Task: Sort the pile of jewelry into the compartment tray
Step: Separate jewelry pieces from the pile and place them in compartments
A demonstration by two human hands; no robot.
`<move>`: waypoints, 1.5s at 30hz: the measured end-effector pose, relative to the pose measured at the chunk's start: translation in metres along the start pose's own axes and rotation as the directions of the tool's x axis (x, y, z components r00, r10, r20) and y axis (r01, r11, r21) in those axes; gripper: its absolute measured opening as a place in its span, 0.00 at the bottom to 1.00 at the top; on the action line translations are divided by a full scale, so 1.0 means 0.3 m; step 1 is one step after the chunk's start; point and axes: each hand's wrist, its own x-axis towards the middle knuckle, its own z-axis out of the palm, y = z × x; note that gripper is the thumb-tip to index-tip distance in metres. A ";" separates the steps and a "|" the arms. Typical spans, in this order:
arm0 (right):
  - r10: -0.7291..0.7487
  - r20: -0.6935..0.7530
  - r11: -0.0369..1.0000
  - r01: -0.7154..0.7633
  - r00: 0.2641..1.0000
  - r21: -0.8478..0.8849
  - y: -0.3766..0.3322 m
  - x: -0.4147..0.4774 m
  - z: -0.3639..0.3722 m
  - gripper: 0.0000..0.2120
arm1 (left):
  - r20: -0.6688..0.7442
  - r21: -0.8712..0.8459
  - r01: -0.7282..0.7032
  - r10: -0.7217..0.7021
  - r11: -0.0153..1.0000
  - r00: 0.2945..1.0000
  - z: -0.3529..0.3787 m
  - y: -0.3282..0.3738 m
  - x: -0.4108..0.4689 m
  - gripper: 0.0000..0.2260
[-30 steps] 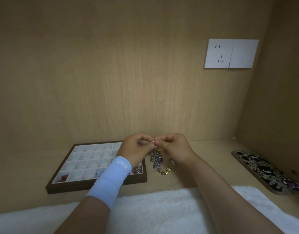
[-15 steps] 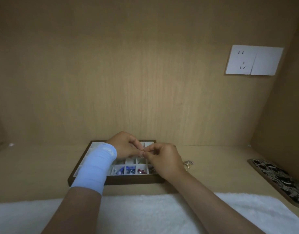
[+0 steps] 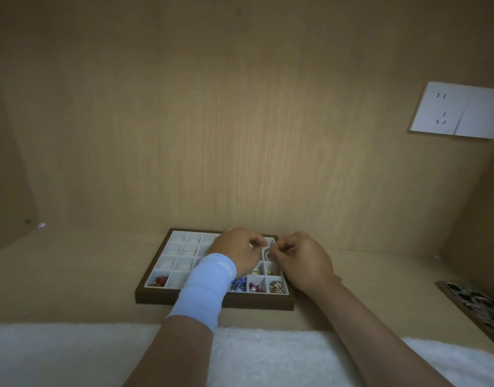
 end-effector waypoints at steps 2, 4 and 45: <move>-0.024 0.028 1.000 0.024 0.999 0.002 -0.004 0.000 0.005 0.07 | -0.006 0.030 -0.002 0.002 1.000 1.000 0.008 0.005 -0.003 0.10; -0.044 0.056 0.999 0.044 0.997 -0.007 -0.004 0.001 -0.002 0.07 | 0.014 0.063 -0.005 0.004 0.998 1.000 0.012 0.009 -0.005 0.11; -0.071 0.161 0.859 -0.022 0.984 0.511 -0.019 0.081 -0.132 0.10 | -0.061 -0.464 -0.040 0.013 0.885 0.998 -0.046 0.059 -0.013 0.07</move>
